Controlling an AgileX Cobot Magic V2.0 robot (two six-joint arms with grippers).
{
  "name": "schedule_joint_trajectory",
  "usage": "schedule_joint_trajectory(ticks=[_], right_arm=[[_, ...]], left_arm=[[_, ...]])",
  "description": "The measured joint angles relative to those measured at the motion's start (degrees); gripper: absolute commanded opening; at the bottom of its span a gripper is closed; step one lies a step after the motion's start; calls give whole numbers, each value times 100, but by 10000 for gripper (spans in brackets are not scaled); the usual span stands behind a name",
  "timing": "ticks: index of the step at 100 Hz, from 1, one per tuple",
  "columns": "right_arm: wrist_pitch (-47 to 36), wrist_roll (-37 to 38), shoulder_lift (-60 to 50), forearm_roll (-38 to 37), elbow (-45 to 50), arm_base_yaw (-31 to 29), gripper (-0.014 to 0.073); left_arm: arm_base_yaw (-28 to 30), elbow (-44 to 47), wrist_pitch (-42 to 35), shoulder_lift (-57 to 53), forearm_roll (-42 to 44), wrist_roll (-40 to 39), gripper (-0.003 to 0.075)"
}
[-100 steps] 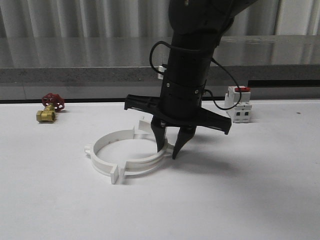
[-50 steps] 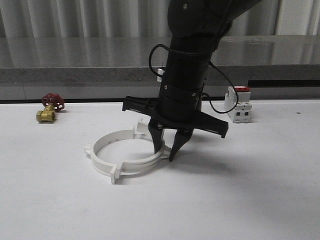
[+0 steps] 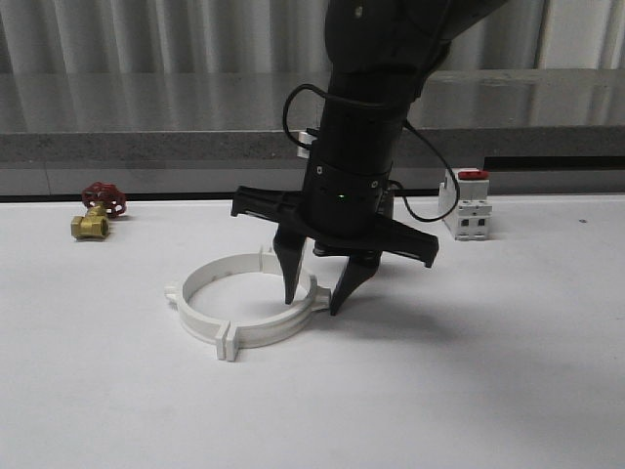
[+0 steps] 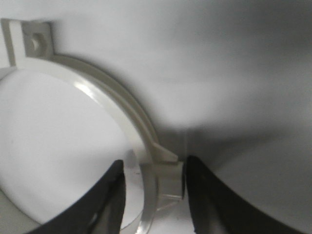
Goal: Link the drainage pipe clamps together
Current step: 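Open the right gripper and lift it away from the ring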
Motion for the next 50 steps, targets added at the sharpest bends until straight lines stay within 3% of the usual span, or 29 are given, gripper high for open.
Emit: schedule_joint_trajectory(ticks=[50], right_arm=[[-98, -334, -471, -113, -3, -27, 403]], left_arm=[[0, 0, 0, 0, 0, 0, -20]])
